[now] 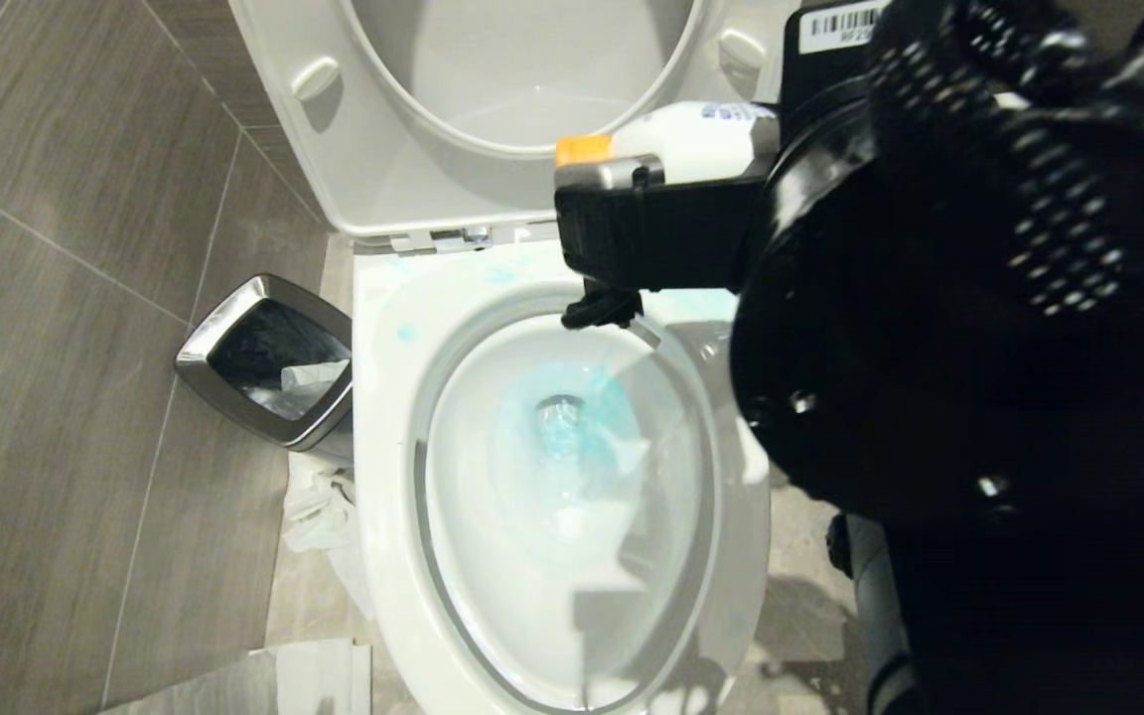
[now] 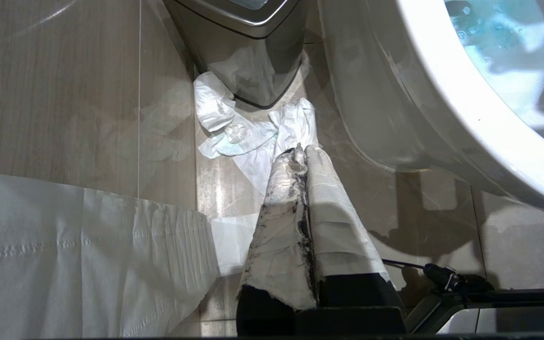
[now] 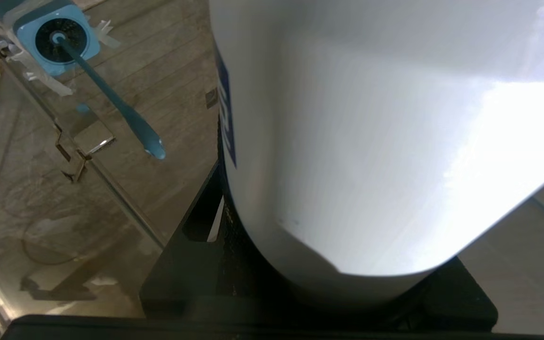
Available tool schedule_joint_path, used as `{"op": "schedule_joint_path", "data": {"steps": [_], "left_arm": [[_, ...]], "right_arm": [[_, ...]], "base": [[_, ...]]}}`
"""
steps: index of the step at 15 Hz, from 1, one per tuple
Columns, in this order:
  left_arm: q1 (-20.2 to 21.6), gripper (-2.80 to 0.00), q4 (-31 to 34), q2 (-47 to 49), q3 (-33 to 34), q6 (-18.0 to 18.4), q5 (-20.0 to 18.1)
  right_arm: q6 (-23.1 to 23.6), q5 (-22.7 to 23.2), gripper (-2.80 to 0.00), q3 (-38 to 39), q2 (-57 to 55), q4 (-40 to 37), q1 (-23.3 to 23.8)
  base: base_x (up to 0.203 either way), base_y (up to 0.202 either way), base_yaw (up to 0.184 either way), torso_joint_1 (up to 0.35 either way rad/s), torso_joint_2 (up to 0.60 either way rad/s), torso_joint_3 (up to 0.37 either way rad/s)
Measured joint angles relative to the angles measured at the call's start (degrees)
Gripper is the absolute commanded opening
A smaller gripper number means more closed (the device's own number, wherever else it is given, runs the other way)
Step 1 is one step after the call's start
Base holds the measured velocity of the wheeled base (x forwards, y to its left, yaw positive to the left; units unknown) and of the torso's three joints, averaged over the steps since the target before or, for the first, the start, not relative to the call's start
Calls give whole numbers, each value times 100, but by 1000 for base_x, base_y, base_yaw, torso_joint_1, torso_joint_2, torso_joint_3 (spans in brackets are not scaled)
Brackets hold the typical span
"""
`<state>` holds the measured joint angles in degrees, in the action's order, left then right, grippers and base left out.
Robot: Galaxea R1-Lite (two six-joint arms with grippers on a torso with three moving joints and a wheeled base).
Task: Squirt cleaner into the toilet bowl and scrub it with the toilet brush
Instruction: Pour in the cleaning agent
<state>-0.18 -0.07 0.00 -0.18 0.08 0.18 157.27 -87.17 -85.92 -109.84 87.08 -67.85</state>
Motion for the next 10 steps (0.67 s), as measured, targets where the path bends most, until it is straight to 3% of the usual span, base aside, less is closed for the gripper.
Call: {"op": "schedule_joint_path", "data": {"steps": [4,7,10], "left_arm": [[0,-280,0,0,0,1,-2],[0,-280,0,0,0,1,-2],[0,-280,-2,0,0,2,-2]], "right_arm": [[-2,0,-280,171,63,-74,0],[-2,1,-280,-15,250,-1057,0],[0,0,-280,-76,373,-1149,-16]], "base": [[0,0,0,0,0,0],[0,0,0,0,0,0],[0,0,0,0,0,0]]}}
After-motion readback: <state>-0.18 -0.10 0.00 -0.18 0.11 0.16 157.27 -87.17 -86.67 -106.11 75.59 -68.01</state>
